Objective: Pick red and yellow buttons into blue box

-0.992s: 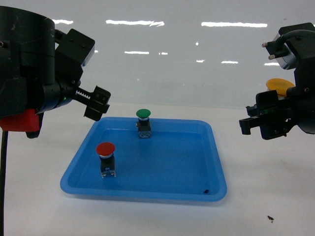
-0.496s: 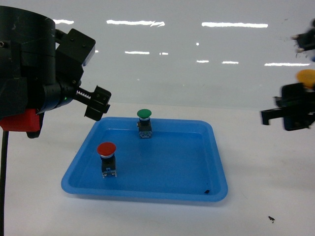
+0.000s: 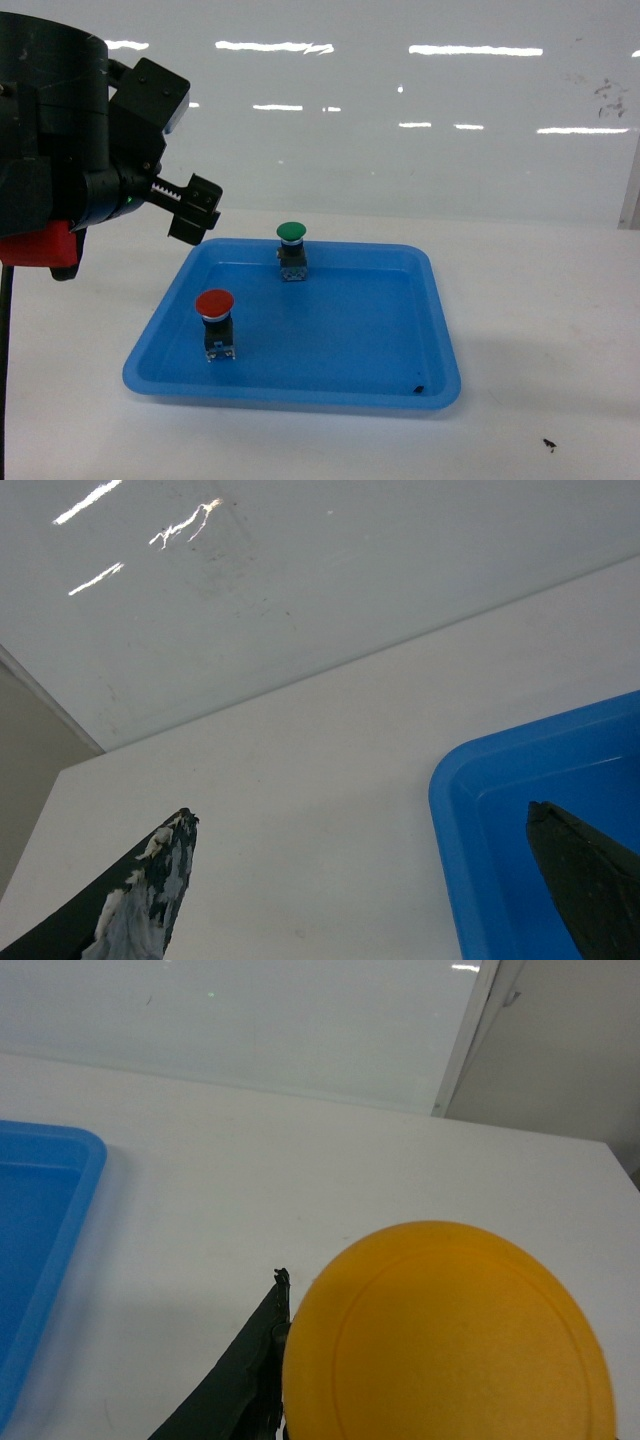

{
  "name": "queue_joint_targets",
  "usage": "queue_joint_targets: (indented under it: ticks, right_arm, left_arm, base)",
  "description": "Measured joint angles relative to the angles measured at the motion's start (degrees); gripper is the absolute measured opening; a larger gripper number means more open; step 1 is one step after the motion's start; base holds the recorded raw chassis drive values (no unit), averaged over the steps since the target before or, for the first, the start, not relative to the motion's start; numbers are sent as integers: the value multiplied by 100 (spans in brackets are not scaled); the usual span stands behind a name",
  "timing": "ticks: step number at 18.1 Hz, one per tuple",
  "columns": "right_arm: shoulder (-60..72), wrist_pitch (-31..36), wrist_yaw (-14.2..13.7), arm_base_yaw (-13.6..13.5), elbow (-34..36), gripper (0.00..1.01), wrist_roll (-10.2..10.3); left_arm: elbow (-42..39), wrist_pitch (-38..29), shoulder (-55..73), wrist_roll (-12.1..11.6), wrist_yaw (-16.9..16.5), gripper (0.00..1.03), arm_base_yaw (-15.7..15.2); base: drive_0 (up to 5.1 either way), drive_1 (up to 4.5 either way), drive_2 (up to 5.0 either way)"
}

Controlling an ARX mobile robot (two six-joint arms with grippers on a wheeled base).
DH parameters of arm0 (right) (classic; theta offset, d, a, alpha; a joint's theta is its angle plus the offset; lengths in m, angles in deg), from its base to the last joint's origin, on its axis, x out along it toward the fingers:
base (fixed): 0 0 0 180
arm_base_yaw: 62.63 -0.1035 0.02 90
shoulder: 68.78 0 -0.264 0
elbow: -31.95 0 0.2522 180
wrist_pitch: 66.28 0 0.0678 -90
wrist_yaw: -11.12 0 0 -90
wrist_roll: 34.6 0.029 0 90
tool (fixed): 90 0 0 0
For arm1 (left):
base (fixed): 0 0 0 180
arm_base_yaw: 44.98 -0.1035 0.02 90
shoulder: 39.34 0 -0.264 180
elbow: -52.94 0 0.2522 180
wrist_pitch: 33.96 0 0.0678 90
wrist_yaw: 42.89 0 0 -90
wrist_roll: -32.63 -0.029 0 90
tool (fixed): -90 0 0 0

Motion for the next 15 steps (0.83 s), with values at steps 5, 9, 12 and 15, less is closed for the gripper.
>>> queue_joint_targets:
  ticks: [5, 9, 12, 15]
  right_arm:
    - [-848, -525, -118, -398, 483, 36, 160]
    - [-885, -737, 195, -697, 483, 36, 133]
    - [-885, -739, 186, -697, 483, 36, 133]
    - [-885, -741, 190, -702, 483, 36, 133]
  left_arm:
    - [0, 0, 0, 0, -2, 98, 0]
    - [0, 9, 0, 0, -2, 98, 17]
    - [0, 2, -2, 0, 0, 98, -9]
    - [31, 131, 0, 7, 0, 98, 13]
  base:
    - [0, 0, 0]
    - [0, 0, 0]
    - [0, 0, 0]
    - [0, 0, 0]
